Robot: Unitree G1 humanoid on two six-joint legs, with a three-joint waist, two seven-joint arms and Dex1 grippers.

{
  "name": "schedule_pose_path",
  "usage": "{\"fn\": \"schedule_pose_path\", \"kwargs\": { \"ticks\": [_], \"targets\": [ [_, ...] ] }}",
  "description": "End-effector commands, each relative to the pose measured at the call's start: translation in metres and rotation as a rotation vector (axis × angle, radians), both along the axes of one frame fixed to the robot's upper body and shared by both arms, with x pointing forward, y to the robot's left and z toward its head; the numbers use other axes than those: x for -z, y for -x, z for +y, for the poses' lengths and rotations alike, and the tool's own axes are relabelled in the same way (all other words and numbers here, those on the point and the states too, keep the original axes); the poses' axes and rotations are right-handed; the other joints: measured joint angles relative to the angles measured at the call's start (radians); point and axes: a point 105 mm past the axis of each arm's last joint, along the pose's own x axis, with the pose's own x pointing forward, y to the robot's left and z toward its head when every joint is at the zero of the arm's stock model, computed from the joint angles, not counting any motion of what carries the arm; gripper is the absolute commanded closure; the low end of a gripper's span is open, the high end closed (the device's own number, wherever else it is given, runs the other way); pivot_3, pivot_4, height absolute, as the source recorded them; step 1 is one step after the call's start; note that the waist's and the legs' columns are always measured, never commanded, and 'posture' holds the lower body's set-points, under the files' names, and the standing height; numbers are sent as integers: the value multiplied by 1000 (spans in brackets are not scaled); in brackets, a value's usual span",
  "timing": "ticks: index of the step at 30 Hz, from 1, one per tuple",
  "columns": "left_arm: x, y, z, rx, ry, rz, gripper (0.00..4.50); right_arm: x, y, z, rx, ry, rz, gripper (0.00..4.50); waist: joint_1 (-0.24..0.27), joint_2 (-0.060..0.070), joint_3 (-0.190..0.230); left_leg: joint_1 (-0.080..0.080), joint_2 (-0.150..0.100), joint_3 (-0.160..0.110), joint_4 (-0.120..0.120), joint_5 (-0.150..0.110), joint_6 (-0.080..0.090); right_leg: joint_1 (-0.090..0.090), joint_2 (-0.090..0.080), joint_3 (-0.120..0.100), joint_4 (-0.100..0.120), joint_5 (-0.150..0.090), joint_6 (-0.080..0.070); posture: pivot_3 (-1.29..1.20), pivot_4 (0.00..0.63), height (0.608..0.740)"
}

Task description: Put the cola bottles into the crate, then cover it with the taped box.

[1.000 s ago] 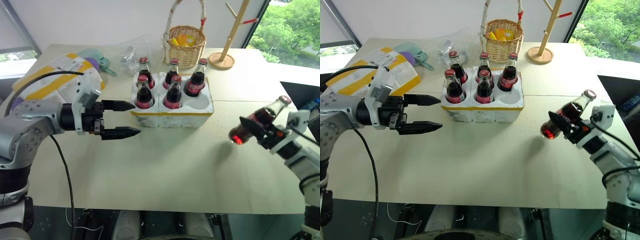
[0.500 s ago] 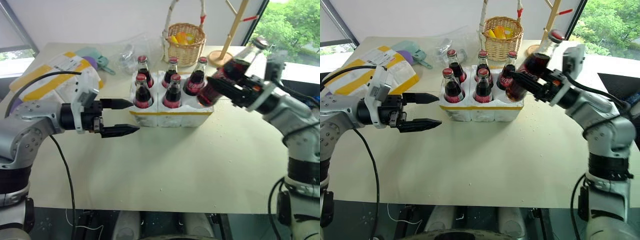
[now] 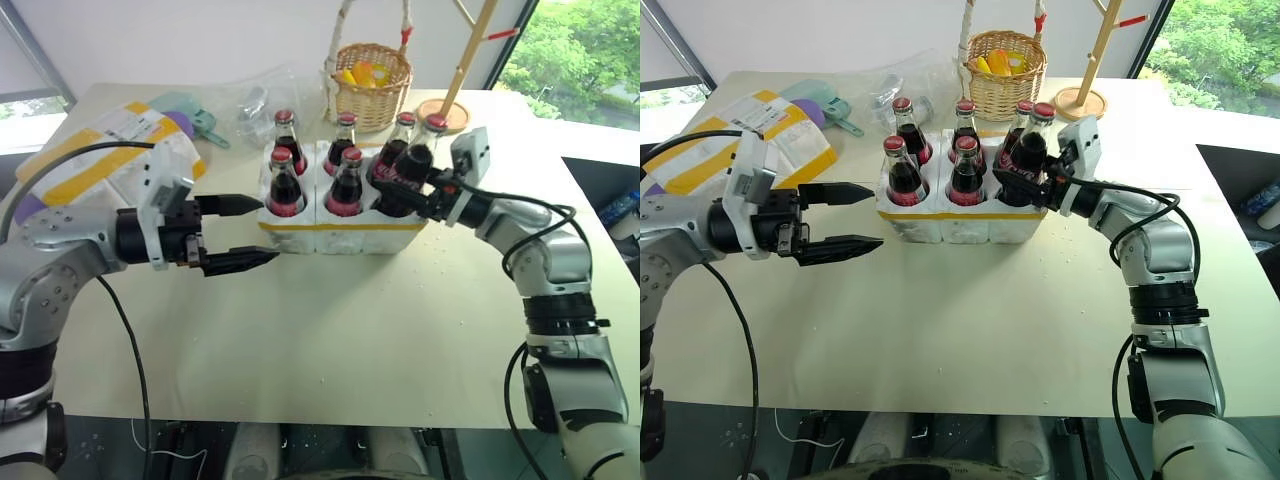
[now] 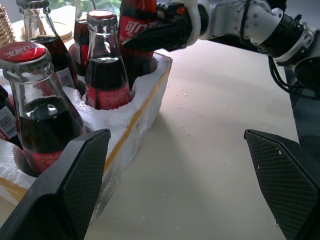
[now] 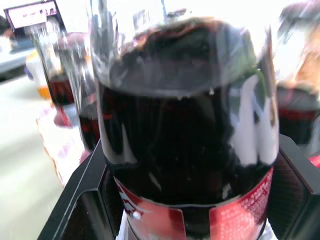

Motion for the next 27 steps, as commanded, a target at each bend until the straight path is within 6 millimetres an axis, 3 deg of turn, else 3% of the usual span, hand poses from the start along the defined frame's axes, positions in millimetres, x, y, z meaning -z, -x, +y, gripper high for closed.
{"fn": "schedule_pose_path", "kwargs": {
  "ticks": [1, 7, 9, 11, 15, 20, 27],
  "targets": [
    [-11, 4, 2, -6, 6, -49, 0, -17, 4, 9, -54, 28, -89, 1645, 0, 0, 0, 0, 0, 0, 0, 0, 0, 0, 0, 0, 0, 0, 0, 0, 150, 740],
    [-12, 3, 1, -10, 9, -53, 0, -1, 1, 12, -75, 85, -26, 1645, -3, 0, 0, 0, 0, 0, 0, 0, 0, 0, 0, 0, 0, 0, 0, 0, 150, 740],
    [-12, 1, 0, -9, 11, -54, 0, 6, -2, 12, -62, 98, 3, 612, -3, 0, 0, 1, 0, 0, 0, 0, 0, 0, 0, 0, 0, 0, 0, 0, 150, 740],
    [-12, 0, 0, -9, 12, -56, 0, 8, -2, 13, -64, 101, 7, 54, -4, 0, 0, 2, 0, 0, 0, 0, 0, 1, 0, 0, 1, 0, 0, 0, 150, 740],
    [-12, -2, 1, -27, 11, -61, 0, 3, 2, 10, -61, 94, -8, 54, -4, 0, 0, 3, 0, 0, 0, 1, -1, 1, 0, 0, 1, 0, 0, 0, 150, 740],
    [2, -16, 31, -227, -49, -84, 0, -7, 21, -15, -21, 116, -28, 54, 2, 0, 0, 2, 0, 0, -1, 1, -1, 1, 0, 0, 1, 0, 0, 0, 150, 740],
    [13, -17, 84, -542, -210, -198, 0, -39, 70, -56, 27, 125, -46, 54, 3, -1, 0, 2, 0, 0, -1, 0, -1, 1, -2, 0, 0, 0, 0, 0, 150, 740]
  ]
}}
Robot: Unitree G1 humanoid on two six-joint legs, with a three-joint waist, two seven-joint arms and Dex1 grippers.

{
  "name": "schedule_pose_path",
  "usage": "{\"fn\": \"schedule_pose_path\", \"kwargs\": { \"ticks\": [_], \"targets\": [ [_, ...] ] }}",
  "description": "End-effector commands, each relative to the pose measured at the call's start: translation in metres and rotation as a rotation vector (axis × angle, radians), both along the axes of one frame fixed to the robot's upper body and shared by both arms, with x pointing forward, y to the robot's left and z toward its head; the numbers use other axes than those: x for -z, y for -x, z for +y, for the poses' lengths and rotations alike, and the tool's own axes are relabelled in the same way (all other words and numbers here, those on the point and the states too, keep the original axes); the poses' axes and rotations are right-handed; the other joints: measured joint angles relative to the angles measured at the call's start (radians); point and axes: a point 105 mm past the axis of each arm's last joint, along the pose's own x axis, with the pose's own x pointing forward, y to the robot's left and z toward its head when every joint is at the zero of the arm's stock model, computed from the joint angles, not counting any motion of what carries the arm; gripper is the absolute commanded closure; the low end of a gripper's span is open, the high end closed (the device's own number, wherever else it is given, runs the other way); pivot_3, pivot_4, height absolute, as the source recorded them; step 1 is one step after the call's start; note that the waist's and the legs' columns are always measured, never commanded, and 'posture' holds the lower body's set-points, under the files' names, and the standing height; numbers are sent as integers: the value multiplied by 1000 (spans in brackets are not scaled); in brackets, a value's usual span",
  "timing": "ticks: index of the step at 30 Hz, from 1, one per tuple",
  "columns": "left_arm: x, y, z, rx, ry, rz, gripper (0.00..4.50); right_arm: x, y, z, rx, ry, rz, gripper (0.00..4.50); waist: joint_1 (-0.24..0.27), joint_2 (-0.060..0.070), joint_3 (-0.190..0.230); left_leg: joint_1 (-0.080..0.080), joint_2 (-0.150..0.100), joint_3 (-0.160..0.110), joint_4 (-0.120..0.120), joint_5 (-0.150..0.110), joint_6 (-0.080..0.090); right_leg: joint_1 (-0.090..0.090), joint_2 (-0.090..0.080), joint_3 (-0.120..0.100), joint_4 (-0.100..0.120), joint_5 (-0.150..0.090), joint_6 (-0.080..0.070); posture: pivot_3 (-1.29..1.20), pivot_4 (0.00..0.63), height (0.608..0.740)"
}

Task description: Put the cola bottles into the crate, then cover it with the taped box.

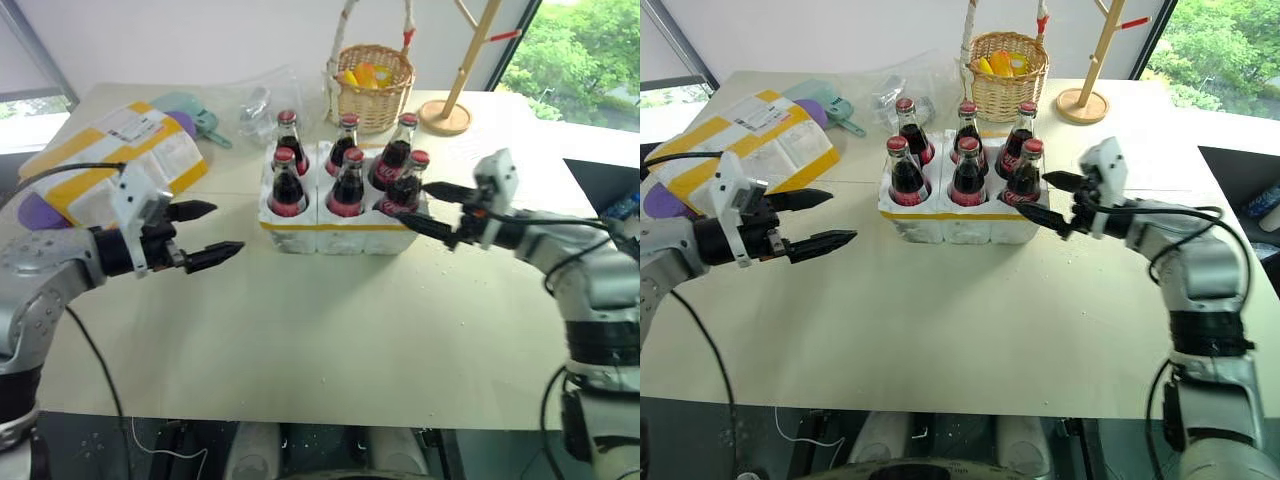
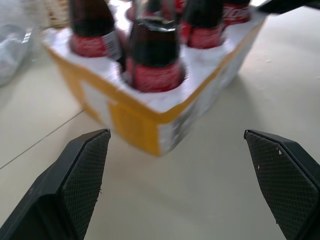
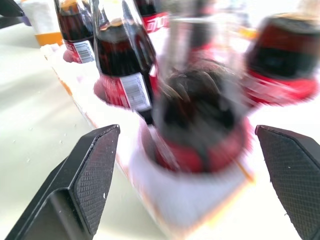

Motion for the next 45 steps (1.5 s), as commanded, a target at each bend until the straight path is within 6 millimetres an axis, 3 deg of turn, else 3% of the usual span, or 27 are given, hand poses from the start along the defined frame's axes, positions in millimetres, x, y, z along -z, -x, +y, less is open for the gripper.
{"fn": "schedule_pose_path", "kwargs": {
  "ticks": [1, 5, 9, 13, 17, 23, 33, 45],
  "targets": [
    [-13, 4, 26, -136, -140, -137, 0, -36, 28, -11, -12, -4, -82, 54, -2, 0, 0, 0, 0, 0, 0, 0, 0, 0, 0, 0, 0, 0, 0, 0, 150, 740],
    [7, 9, 64, -304, -313, -154, 0, -52, 51, -20, -23, -33, -61, 54, -6, 0, 0, 2, 2, 0, -1, 0, 0, 0, 1, 0, 0, 0, -1, 0, 150, 740],
    [27, 10, 111, -486, -579, -182, 0, -71, 77, -4, -168, -82, -77, 54, -4, 0, 0, 2, 4, 1, -1, 0, 0, 0, 1, 0, 0, -1, -5, 0, 150, 740],
    [32, 11, 153, -704, -758, -224, 0, -82, 77, 9, -195, -107, -131, 54, -2, -1, 0, 1, 5, 1, -1, 0, 0, -1, 0, 0, -2, -1, -6, 0, 150, 740],
    [43, 15, 182, -783, -965, -251, 0, -87, 84, 17, -265, -114, -129, 54, -2, -1, -1, 1, 4, 1, -2, -1, 1, -1, -2, 0, -2, -1, -6, 0, 150, 740],
    [56, 6, 200, -874, -1053, -312, 0, -92, 80, 18, -266, -125, -150, 54, -2, -2, -1, 0, 4, 1, -3, -1, 0, -3, -7, 0, -2, 0, -7, 0, 150, 740],
    [41, -36, 215, -914, -1152, -415, 0, -90, 84, 21, -294, -111, -149, 54, -4, -4, -2, 1, 3, 5, -9, -1, -1, -6, -15, -3, -2, 1, -9, 0, 150, 740],
    [53, -52, 225, -924, -1122, -359, 0, -94, 101, 22, -318, -107, -162, 54, -1, -7, -4, 2, 3, 13, -13, 0, 0, -10, -13, -10, -1, 3, -4, 0, 150, 740]
  ]
}}
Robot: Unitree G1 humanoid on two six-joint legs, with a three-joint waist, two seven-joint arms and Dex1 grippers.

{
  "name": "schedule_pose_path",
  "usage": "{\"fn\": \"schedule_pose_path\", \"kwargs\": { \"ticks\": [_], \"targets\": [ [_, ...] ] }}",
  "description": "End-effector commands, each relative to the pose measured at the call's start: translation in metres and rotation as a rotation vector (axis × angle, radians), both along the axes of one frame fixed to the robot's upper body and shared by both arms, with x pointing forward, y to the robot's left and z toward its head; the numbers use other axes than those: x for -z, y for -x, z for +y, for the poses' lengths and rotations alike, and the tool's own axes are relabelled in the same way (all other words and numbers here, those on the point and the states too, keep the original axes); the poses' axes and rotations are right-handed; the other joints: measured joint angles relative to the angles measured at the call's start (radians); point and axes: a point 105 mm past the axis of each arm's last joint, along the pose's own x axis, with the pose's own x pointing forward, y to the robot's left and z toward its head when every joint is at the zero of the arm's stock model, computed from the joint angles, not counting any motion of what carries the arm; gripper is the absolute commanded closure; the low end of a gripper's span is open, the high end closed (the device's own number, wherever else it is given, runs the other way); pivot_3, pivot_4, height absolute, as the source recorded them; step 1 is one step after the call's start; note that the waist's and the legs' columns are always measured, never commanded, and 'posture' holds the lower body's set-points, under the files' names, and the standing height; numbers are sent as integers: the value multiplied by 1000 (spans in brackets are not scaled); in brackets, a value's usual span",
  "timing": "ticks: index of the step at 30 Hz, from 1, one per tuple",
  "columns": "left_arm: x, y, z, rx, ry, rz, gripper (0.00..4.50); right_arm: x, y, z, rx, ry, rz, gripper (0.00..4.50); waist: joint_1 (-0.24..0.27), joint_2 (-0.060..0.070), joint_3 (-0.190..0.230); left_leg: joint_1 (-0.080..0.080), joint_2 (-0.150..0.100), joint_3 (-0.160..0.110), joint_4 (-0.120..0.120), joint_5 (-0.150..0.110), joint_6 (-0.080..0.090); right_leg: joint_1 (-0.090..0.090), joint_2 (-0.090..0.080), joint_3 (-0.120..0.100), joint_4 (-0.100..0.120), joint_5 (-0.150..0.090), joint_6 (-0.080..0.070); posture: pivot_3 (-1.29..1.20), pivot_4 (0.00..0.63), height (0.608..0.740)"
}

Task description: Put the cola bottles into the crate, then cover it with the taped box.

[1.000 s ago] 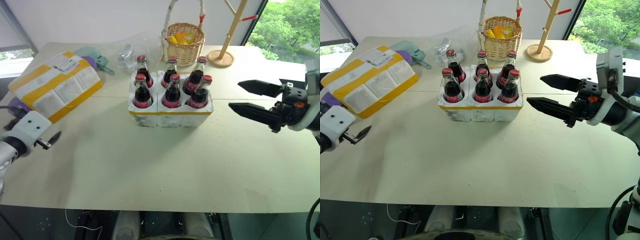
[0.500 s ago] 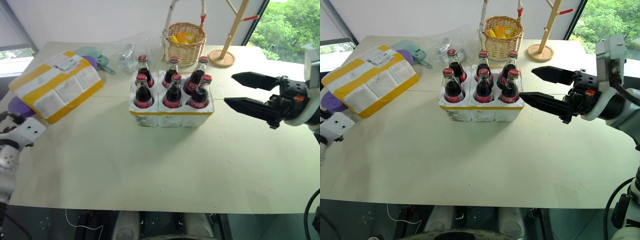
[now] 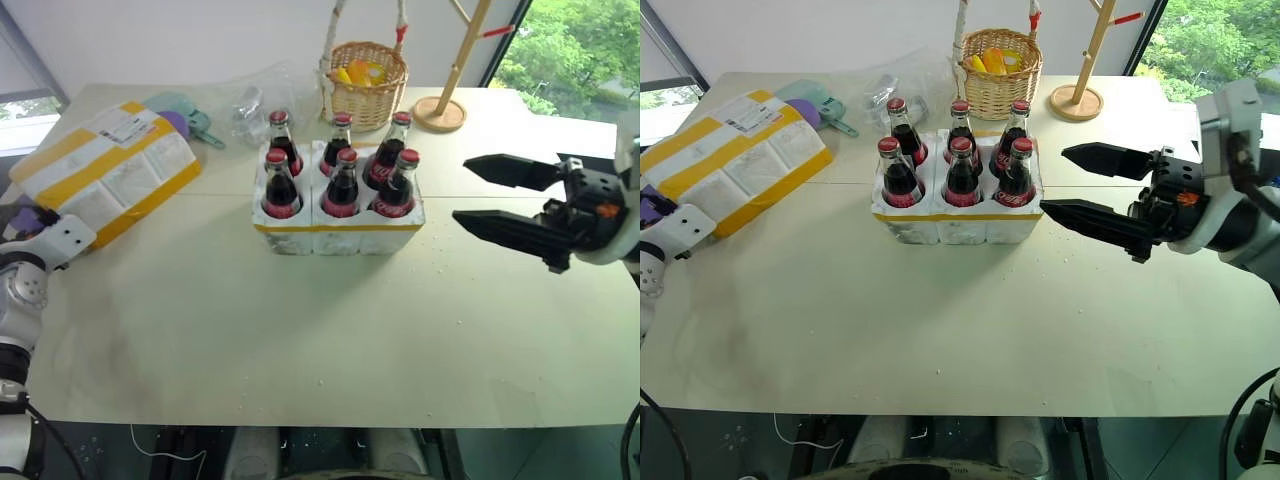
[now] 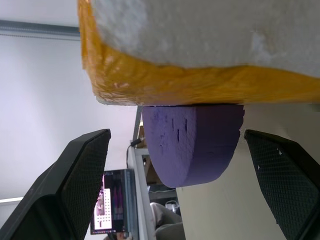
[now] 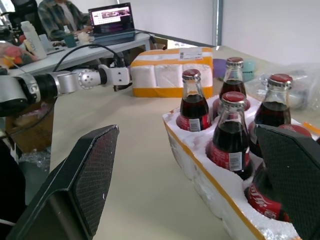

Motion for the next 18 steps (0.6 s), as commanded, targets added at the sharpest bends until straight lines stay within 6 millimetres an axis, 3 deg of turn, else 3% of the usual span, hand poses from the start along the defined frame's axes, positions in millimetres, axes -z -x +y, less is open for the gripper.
{"fn": "schedule_pose_path", "kwargs": {
  "ticks": [1, 14, 18],
  "targets": [
    [-8, -4, 2, -3, -16, -23, 0, -11, 9, 0, -4, -2, -59, 54, 0, -2, -1, 0, 0, 0, 0, 0, 0, 0, 0, 0, 0, 0, 0, 0, 150, 740],
    [-12, -21, 8, -44, 14, -14, 0, -17, 9, 0, 17, -17, -76, 54, 0, -9, -5, 0, -1, 4, 2, 0, 0, 1, 2, 0, 0, 0, 1, 0, 150, 740],
    [-14, -24, 7, -40, 44, -27, 1290, -17, 8, -1, 26, -22, -79, 0, 1, -10, -5, 0, -1, 4, 2, 0, 0, 1, 3, 0, 1, 0, 1, 0, 150, 740]
  ]
}}
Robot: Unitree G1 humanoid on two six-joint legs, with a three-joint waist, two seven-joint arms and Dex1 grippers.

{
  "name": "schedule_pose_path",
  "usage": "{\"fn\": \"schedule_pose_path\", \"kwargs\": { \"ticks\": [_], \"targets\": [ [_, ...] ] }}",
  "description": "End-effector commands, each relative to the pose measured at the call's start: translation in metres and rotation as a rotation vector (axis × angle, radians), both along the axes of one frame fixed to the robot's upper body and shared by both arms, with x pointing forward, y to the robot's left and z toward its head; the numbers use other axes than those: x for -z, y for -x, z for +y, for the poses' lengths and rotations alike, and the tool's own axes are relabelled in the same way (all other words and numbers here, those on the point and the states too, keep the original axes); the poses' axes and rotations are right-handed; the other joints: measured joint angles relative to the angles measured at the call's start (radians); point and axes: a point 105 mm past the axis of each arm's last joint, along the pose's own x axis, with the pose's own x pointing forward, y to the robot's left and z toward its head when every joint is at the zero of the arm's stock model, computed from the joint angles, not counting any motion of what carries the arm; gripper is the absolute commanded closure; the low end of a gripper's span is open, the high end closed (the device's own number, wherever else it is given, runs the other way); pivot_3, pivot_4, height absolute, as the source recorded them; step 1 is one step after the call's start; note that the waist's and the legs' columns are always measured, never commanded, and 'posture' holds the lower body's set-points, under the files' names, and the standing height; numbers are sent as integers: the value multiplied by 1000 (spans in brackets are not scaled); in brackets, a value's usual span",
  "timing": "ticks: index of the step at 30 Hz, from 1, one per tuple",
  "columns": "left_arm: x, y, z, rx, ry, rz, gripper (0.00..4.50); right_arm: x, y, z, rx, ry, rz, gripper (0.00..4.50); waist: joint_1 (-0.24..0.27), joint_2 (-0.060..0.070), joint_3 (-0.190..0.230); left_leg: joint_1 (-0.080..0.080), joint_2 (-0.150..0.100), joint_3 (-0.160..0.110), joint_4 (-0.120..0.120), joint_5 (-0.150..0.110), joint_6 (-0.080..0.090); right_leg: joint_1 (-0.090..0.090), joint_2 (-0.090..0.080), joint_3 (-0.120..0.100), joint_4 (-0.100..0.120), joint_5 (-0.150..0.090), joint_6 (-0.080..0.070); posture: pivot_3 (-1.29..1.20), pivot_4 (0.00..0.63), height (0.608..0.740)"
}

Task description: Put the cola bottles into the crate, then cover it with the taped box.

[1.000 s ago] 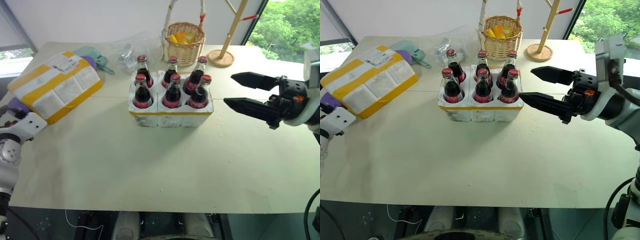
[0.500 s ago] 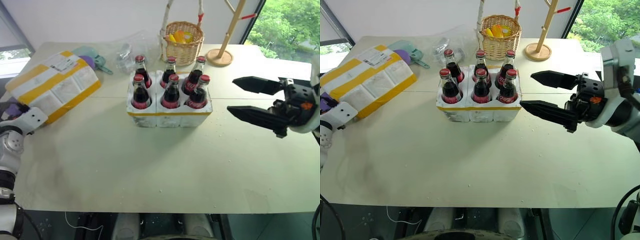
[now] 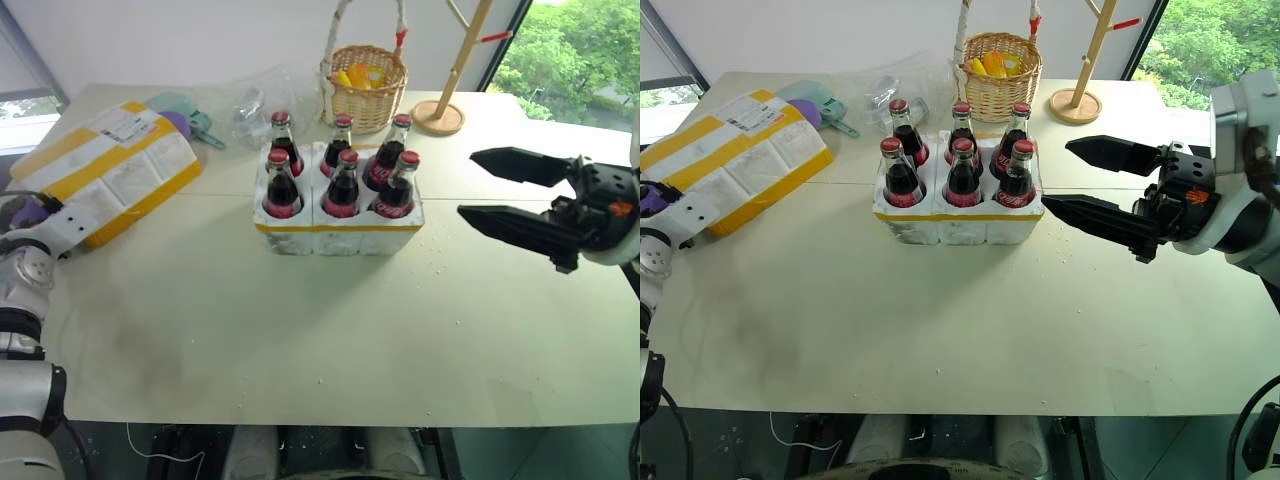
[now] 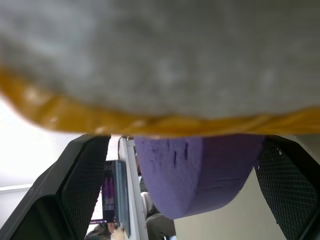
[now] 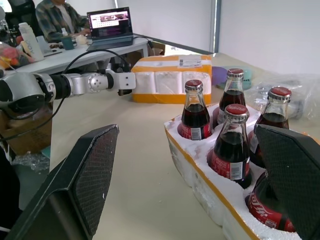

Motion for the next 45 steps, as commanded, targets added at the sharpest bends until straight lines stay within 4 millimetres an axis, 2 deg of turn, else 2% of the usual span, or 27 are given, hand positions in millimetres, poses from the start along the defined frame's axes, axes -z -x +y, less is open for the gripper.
{"fn": "schedule_pose_path", "kwargs": {
  "ticks": [1, 3, 9, 12, 15, 22, 25, 27, 29, 32, 36, 41, 45],
  "targets": [
    [-11, -2, 2, -8, 19, -45, 1847, -12, 6, -1, 5, 0, -65, 0, 0, 0, 0, 0, 0, 0, 0, 0, 0, 0, 0, 0, 0, 0, 0, 0, 150, 740],
    [-10, -2, 3, -14, 24, -42, 2832, -11, 6, -1, 9, -2, -65, 0, -1, 0, 0, 0, 0, 0, 0, 0, 0, 0, 0, 0, 0, 0, 0, 0, 150, 740],
    [-20, -4, 3, -12, 23, -61, 2832, -10, 4, -4, 25, -8, -67, 0, 1, -1, 0, 0, 0, 0, 1, 0, 0, 0, 0, 0, 0, 0, 0, 0, 150, 740],
    [-42, -9, -1, 21, 3, -111, 2832, -7, 4, -8, 11, -19, -10, 0, 1, -1, 0, 0, 0, 0, 2, 0, 0, 0, 0, 0, 1, 0, 0, 0, 150, 740],
    [-71, -16, -8, 76, -7, -182, 2832, -4, 3, -11, 32, 19, -24, 0, 2, -3, 0, -2, 0, -1, 5, 0, 1, 1, 1, 0, 1, 0, 0, 0, 150, 740],
    [-170, -26, -62, 384, -101, -351, 2832, -3, -5, -23, 93, 17, -29, 0, 4, -4, 0, -2, 2, -1, 10, -1, 2, 3, 1, 0, 1, 1, 1, 0, 150, 740],
    [-205, -28, -96, 529, -132, -408, 2832, -3, -7, -24, 102, 17, -32, 0, 5, -4, 0, -2, 2, -1, 11, -1, 2, 3, 2, 0, 1, 1, 1, 0, 150, 740],
    [-228, -30, -132, 654, -142, -454, 2832, -3, -8, -25, 110, 8, -35, 0, 5, -4, 0, -2, 2, -1, 11, -1, 2, 3, 2, 0, 1, 1, 1, 0, 150, 740],
    [-241, -30, -158, 740, -140, -483, 2832, -2, -9, -25, 116, 5, -36, 0, 9, -4, 0, -2, 2, 0, 12, -1, 2, 3, 2, 0, 1, 1, 1, 0, 150, 740],
    [-244, -30, -210, 911, -158, -477, 2832, 0, -11, -25, 131, 7, -39, 0, 15, -4, 0, -2, 2, 0, 12, -1, 2, 3, 3, 1, 2, 1, 1, 0, 150, 740],
    [-238, -26, -245, 1016, -148, -449, 2832, 0, -12, -26, 146, -2, -43, 0, 15, -4, 0, -2, 2, 0, 13, -1, 2, 3, 4, 1, 2, 1, 2, 0, 150, 740],
    [-218, -16, -283, 1111, -195, -390, 2832, 1, -10, -27, 163, -21, -48, 0, 16, -4, 0, -1, 2, 0, 13, -1, 2, 4, 5, 2, 2, 1, 2, 0, 150, 740],
    [-204, -15, -294, 1108, -232, -348, 2832, 3, -10, -27, 170, -26, -50, 0, 20, -4, 0, -1, 2, -1, 14, -1, 2, 4, 6, 3, 2, 1, 3, 0, 150, 740]
  ]
}}
